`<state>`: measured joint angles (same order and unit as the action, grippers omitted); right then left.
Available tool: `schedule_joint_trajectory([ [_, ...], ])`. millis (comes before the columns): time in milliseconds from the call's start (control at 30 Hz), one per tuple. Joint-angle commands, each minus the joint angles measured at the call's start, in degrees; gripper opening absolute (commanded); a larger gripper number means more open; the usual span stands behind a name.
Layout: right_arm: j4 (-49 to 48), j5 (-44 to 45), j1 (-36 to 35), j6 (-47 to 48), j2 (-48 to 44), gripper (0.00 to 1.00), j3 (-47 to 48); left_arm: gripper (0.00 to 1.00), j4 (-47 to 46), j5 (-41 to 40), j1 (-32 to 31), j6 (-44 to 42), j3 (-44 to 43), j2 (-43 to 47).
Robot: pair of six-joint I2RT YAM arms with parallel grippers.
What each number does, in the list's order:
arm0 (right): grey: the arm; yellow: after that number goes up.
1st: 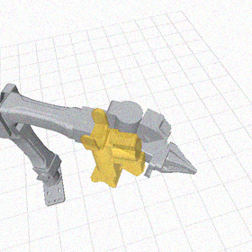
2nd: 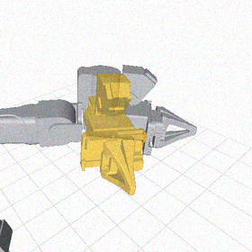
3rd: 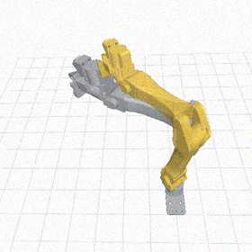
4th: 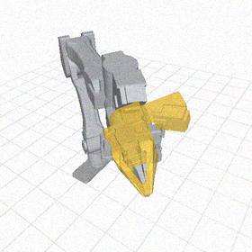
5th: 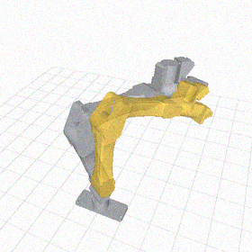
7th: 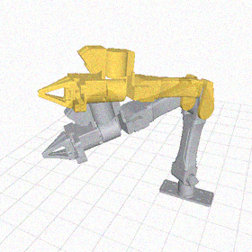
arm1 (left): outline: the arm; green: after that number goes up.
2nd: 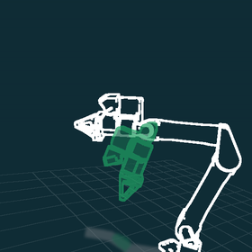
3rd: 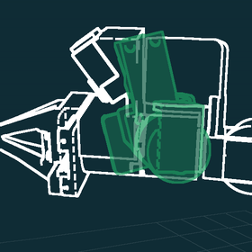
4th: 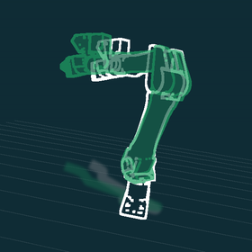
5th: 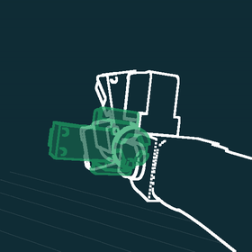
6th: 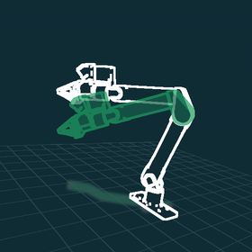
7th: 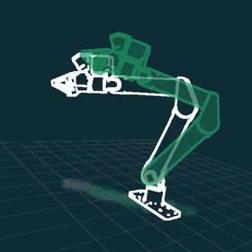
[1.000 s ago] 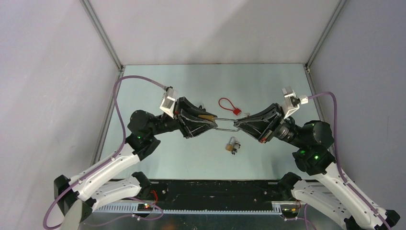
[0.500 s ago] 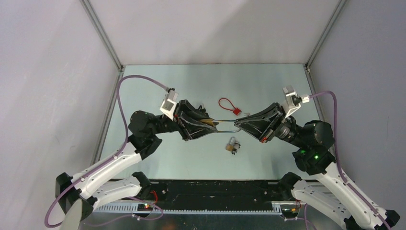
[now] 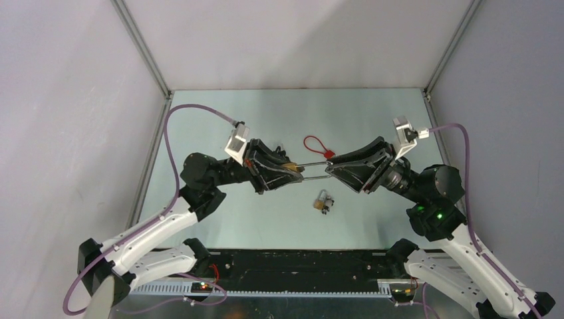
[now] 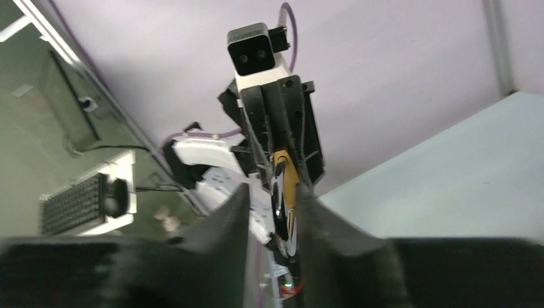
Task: Lock with the key
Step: Lock the lock.
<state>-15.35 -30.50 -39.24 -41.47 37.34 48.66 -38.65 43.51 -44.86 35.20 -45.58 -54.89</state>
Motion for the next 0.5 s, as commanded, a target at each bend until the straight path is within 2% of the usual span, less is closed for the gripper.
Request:
schedule_joint_trajectory([
  [0,2.97,2.26,1.59,4.83,-0.53,0.59,3.45,0.00,-1.36,-5.88,1.86,4.81,-0.06,-0.72],
  [67,7.91,3.02,2.72,6.83,-0.83,0.71,3.45,0.00,-1.34,-6.04,2.65,7.04,-0.08,-1.41],
  [133,11.29,2.86,3.86,8.65,-1.44,0.74,3.45,0.00,-1.34,-5.85,3.12,8.89,0.19,-1.75],
  [233,13.70,0.23,5.86,10.72,-1.87,0.72,3.52,0.00,-1.34,-5.91,3.43,10.31,0.43,-1.56],
  [367,21.71,-1.62,7.25,14.18,-0.55,0.65,6.22,0.00,-0.97,-5.37,3.50,12.59,1.04,-0.62],
  [467,26.78,-1.78,7.41,16.62,1.53,0.62,8.35,0.00,-0.67,-4.99,3.47,13.74,1.66,0.24],
])
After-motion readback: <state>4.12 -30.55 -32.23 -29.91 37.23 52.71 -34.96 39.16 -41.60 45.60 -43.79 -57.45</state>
